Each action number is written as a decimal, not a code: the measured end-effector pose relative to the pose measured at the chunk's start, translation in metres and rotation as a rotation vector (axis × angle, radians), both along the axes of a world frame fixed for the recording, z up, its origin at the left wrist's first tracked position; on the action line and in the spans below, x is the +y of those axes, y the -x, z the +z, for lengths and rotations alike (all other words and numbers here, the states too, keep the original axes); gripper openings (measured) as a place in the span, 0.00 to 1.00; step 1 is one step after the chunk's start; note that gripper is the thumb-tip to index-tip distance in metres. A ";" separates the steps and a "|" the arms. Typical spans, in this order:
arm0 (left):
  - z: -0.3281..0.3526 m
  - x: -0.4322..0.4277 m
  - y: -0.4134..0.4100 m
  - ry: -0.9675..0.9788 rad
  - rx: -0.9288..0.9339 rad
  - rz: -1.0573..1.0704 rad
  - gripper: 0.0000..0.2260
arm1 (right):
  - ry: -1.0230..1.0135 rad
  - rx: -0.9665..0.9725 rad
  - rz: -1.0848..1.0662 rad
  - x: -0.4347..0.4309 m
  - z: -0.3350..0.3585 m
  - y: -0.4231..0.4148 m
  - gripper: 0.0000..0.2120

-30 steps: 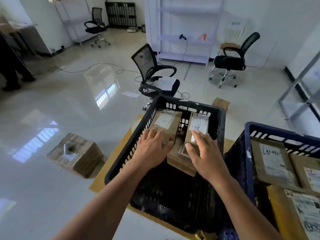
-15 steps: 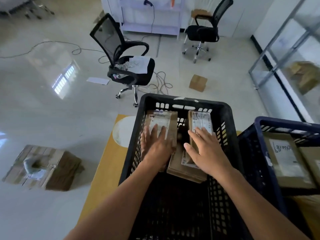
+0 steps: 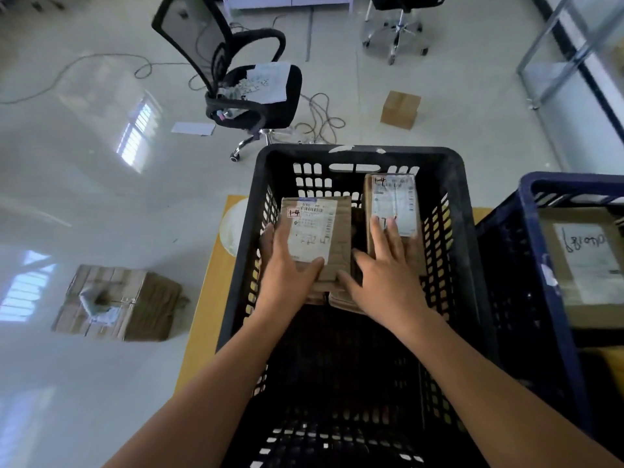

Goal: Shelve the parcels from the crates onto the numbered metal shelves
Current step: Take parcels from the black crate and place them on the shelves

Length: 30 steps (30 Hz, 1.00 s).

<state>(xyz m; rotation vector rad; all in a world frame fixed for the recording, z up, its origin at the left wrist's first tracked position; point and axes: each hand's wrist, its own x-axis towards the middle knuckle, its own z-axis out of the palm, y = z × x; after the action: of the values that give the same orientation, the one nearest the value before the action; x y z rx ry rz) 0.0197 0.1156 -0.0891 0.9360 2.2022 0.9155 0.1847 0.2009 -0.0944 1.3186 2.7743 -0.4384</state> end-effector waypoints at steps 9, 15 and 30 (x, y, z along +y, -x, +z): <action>0.026 0.000 -0.001 -0.033 -0.379 0.294 0.34 | 0.063 0.203 -0.097 -0.007 0.032 -0.005 0.32; 0.074 -0.030 -0.016 -0.368 -0.290 0.183 0.38 | 0.254 0.714 -0.198 -0.039 0.089 -0.021 0.20; 0.105 -0.108 -0.034 -0.541 -0.546 -0.622 0.43 | -0.042 0.901 -0.823 -0.220 0.135 -0.059 0.32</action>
<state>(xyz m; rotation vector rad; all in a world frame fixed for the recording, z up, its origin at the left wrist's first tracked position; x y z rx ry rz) 0.0533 0.0074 0.0158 1.3141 1.1150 1.2738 0.2433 -0.0193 0.0405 2.8166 2.5739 -1.2672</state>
